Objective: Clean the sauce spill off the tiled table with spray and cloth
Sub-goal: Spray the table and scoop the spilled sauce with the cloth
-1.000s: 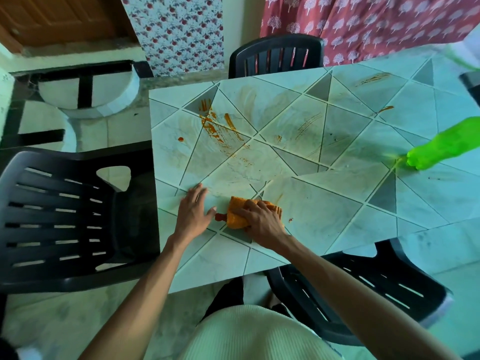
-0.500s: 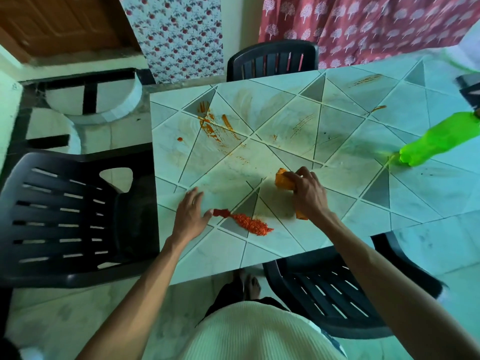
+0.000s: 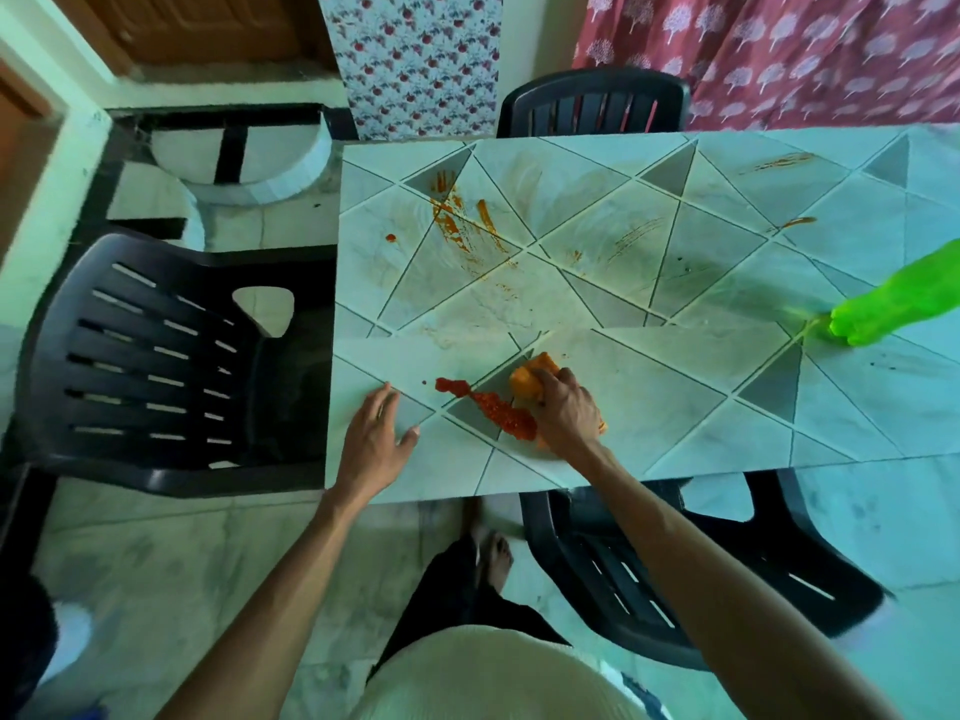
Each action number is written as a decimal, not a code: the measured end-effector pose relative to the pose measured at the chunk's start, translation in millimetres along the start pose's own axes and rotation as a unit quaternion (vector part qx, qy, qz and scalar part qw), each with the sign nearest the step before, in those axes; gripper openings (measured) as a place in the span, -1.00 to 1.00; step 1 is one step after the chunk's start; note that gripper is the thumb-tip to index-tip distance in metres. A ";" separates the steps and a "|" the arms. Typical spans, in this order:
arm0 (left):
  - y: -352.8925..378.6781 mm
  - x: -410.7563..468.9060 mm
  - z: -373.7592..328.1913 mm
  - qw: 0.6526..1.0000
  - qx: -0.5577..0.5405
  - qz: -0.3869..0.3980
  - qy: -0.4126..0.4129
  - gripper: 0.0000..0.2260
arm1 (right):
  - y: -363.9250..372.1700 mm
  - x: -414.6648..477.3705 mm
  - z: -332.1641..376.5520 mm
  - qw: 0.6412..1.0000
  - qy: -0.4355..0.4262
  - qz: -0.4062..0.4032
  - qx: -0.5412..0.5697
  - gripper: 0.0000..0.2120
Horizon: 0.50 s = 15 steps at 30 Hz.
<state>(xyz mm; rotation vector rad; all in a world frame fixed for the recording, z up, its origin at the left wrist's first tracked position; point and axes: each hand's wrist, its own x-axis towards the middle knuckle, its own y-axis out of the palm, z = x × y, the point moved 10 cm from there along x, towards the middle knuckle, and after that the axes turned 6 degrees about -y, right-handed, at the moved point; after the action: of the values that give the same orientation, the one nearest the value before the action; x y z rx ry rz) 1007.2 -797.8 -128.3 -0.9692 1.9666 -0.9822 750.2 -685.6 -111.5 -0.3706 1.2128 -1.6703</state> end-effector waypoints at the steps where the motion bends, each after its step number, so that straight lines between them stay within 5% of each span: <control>1: 1.3 -3.0 0.8 1.000 -0.005 0.000 -0.001 -0.44 | 5.3 1.4 10.0 1.000 -0.002 0.005 0.007 -0.53; 15: -0.8 -24.7 12.3 1.000 -0.020 -0.015 0.014 -0.46 | 54.5 0.5 112.3 0.995 -0.082 0.050 -0.027 -0.42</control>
<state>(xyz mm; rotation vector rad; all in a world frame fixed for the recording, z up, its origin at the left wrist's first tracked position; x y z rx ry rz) 1028.9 -781.0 -126.6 -1.0149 2.0078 -0.9802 859.0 -746.6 -107.1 -0.4633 1.1374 -1.4935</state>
